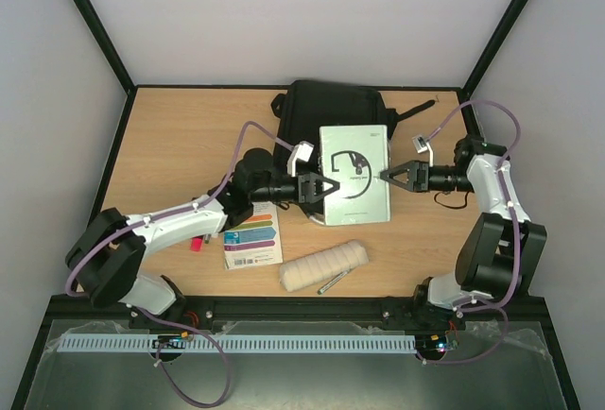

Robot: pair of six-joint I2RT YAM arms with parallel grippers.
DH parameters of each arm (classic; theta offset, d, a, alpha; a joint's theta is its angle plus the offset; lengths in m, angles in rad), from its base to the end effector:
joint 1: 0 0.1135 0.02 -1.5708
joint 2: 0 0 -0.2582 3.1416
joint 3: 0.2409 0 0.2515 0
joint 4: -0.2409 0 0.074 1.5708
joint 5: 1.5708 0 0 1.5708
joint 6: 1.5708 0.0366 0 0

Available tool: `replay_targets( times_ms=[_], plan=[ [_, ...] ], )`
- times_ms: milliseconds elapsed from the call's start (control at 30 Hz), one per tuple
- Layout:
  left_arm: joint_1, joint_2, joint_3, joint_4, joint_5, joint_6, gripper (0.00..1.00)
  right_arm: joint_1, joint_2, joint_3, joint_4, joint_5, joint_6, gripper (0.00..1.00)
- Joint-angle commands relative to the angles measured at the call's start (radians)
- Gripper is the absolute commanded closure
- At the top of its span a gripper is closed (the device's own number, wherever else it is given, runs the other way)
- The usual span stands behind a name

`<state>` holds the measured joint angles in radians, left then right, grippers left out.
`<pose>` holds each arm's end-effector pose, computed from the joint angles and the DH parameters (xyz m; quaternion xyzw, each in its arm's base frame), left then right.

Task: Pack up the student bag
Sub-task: Pick up the book from the center of the board.

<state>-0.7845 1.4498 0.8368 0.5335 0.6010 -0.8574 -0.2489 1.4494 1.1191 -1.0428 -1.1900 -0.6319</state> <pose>0.2168 -0.2457 0.2701 0.1751 0.7086 -0.6224 0.2825 0.2569 -0.0302 0.2614 -0.2112 0.7985 0.4697 0.3117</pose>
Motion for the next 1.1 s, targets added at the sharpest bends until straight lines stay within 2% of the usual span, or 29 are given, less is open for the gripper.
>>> replay_targets(
  times_ms=[0, 333, 567, 700, 867, 1067],
  plan=[
    [0.005, 0.016, 0.054, 0.283, 0.084, -0.056, 0.98, 0.008, 0.039, 0.019, -0.222, -0.166, -0.182, 0.11],
    [0.005, 0.111, 0.069, 0.39, 0.073, -0.138, 0.98, 0.043, 0.03, -0.001, -0.231, -0.168, -0.198, 0.18],
    [0.006, 0.143, 0.068, 0.416, 0.053, -0.165, 0.98, 0.045, -0.032, -0.016, -0.221, -0.174, -0.205, 0.3],
    [0.005, 0.157, 0.067, 0.417, 0.044, -0.175, 0.98, 0.045, -0.081, -0.016, -0.145, -0.199, -0.098, 0.38],
    [0.007, 0.168, 0.062, 0.386, 0.019, -0.168, 0.97, 0.045, -0.146, -0.043, 0.009, -0.218, 0.117, 0.53],
    [0.008, 0.175, 0.056, 0.373, 0.004, -0.167, 0.94, 0.045, -0.202, -0.091, 0.131, -0.21, 0.247, 0.69]
  ],
)
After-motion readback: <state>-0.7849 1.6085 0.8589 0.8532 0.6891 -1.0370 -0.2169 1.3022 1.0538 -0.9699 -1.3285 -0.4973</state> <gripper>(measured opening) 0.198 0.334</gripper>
